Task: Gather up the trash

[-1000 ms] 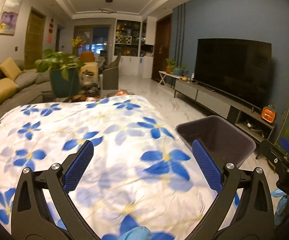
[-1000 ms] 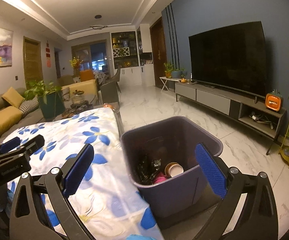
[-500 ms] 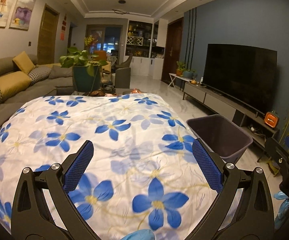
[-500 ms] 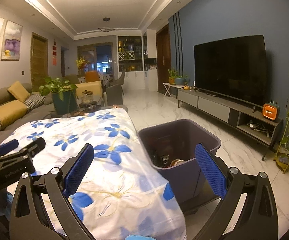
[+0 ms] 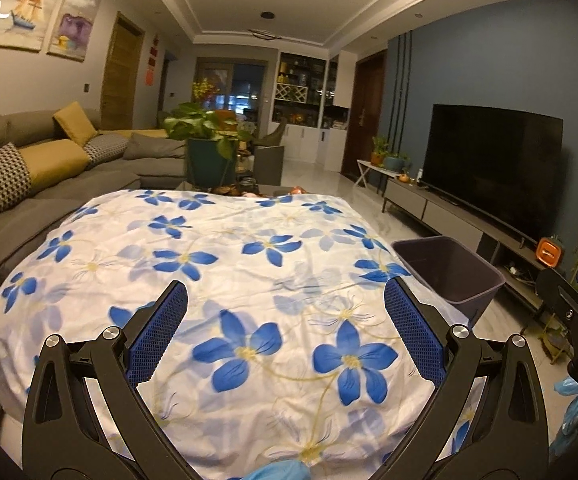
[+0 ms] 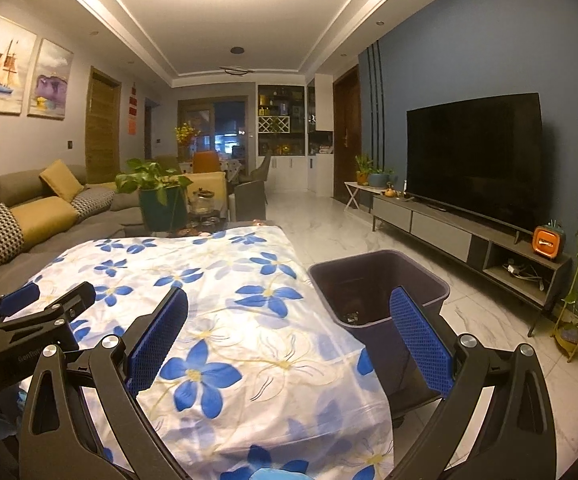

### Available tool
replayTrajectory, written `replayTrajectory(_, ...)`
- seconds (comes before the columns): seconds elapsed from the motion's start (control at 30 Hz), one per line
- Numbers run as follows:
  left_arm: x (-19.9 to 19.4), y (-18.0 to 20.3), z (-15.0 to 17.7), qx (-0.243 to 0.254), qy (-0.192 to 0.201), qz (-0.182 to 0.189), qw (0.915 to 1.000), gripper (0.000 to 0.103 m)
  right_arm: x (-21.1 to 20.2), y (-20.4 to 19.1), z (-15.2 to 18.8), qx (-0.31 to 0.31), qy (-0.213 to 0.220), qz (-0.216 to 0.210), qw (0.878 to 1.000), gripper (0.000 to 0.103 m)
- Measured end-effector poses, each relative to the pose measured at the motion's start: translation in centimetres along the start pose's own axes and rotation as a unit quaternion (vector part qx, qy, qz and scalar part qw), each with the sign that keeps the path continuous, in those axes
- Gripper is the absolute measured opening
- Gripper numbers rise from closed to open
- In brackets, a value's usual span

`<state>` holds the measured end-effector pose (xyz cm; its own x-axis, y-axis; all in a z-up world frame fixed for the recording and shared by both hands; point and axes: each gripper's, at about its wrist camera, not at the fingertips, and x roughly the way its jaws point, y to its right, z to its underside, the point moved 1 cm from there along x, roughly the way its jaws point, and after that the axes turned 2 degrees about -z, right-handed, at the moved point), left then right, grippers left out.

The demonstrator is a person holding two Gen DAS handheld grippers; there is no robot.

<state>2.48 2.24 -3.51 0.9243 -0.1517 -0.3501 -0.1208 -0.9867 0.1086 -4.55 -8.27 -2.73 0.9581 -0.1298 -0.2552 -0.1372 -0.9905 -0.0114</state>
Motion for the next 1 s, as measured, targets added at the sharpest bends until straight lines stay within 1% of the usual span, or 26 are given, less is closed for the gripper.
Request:
replayTrajectory(0.27, -1.6, -0.3, 0.0, 0.003, 0.010, -0.007, 0.9999, 0.097, -0.7, -0.7, 0.2, -0.004, 0.003, -0.006, 1.000, 0.098)
replayTrajectory(1.0, -1.6, 0.2, -0.1, 0.004, 0.006, 0.000, 1.0000, 0.097, -1.1, -1.0, -0.2, -0.004, 0.010, -0.004, 1.000, 0.098)
